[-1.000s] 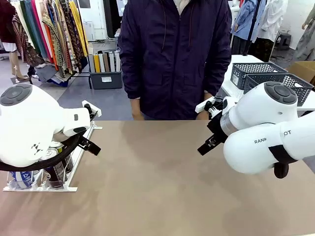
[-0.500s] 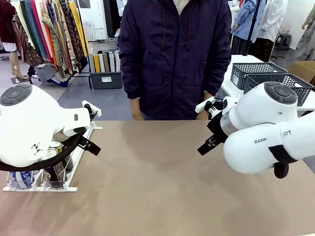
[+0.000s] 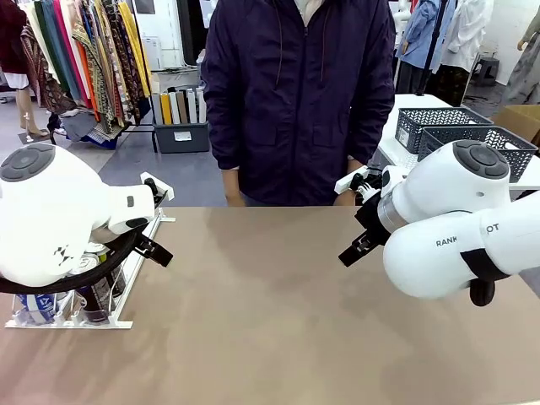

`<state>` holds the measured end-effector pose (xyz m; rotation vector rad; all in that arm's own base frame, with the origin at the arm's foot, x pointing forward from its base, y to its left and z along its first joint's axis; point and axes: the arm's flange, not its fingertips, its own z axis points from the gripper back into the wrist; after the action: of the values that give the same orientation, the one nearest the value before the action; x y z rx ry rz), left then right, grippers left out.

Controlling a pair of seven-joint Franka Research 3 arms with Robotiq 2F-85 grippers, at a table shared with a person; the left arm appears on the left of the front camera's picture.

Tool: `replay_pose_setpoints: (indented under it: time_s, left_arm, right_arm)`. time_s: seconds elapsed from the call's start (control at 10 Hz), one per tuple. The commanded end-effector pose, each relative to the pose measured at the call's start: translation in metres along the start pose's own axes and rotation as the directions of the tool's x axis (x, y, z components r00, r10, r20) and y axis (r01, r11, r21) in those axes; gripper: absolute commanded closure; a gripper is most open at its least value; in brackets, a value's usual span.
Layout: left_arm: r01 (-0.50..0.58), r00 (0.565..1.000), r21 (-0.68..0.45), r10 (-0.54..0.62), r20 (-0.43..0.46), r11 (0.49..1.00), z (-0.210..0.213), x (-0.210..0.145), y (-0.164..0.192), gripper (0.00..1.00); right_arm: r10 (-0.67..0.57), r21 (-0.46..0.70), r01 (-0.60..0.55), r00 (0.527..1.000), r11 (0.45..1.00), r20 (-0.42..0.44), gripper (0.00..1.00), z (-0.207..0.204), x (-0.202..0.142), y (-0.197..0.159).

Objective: Retrieve and store the cans from the dispenser.
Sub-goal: Pick up one can from the Automatic Can Dispenser and place it in the middle of the table.

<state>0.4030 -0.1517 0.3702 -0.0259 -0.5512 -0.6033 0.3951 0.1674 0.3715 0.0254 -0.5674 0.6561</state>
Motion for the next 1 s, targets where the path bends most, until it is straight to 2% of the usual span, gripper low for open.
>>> replay_pose_setpoints:
  time_s: [0.0, 0.2, 0.3, 0.4, 0.5, 0.6, 0.7, 0.8, 0.9]
  left_arm:
    - [0.001, 1.0, 0.0, -0.001, 0.0, 1.0, 0.0, 0.0, 0.0, 0.0]
    - [0.0, 1.0, 0.0, 0.0, 0.0, 1.0, 0.0, 0.0, 0.0, 0.0]
    - [-0.029, 1.0, -0.156, 0.029, -0.002, 0.987, 0.015, 0.006, -0.005, 0.0]
    - [-0.127, 0.991, -0.308, 0.11, -0.074, 0.943, 0.032, 0.015, -0.008, 0.0]
    - [-0.413, 0.891, -0.326, 0.302, -0.34, 0.85, 0.052, 0.03, -0.012, 0.0]
    - [-0.496, 0.839, -0.348, 0.337, -0.427, 0.796, 0.074, 0.033, -0.012, 0.0]
    - [-0.518, 0.829, -0.387, 0.336, -0.447, 0.763, 0.103, 0.027, -0.005, 0.0]
    - [-0.534, 0.843, -0.535, 0.362, -0.398, 0.655, 0.145, 0.014, 0.023, 0.0]
    - [-0.555, 0.826, -0.628, 0.456, -0.333, 0.546, 0.182, -0.007, 0.059, 0.0]
  right_arm:
    - [0.0, 0.0, 0.0, 1.0, 1.0, 0.0, 0.0, 0.0, 0.0, 0.0]
    - [0.0, 0.0, 0.0, 1.0, 1.0, 0.0, 0.0, 0.0, 0.0, 0.0]
    - [-0.12, 0.14, 0.123, 0.992, 0.982, -0.035, 0.0, 0.012, 0.002, -0.002]
    - [-0.3, 0.278, 0.301, 0.953, 0.912, -0.048, 0.0, 0.029, 0.008, -0.008]
    - [-0.471, 0.351, 0.494, 0.868, 0.795, -0.156, 0.0, 0.05, 0.011, -0.017]
    - [-0.494, 0.455, 0.542, 0.838, 0.707, -0.23, 0.0, 0.07, 0.007, -0.029]
    - [-0.499, 0.539, 0.551, 0.828, 0.637, -0.256, 0.0, 0.097, -0.002, -0.041]
    - [-0.483, 0.66, 0.514, 0.838, 0.548, -0.252, 0.0, 0.131, -0.018, -0.058]
    - [-0.486, 0.754, 0.485, 0.837, 0.443, -0.253, 0.0, 0.162, -0.042, -0.079]
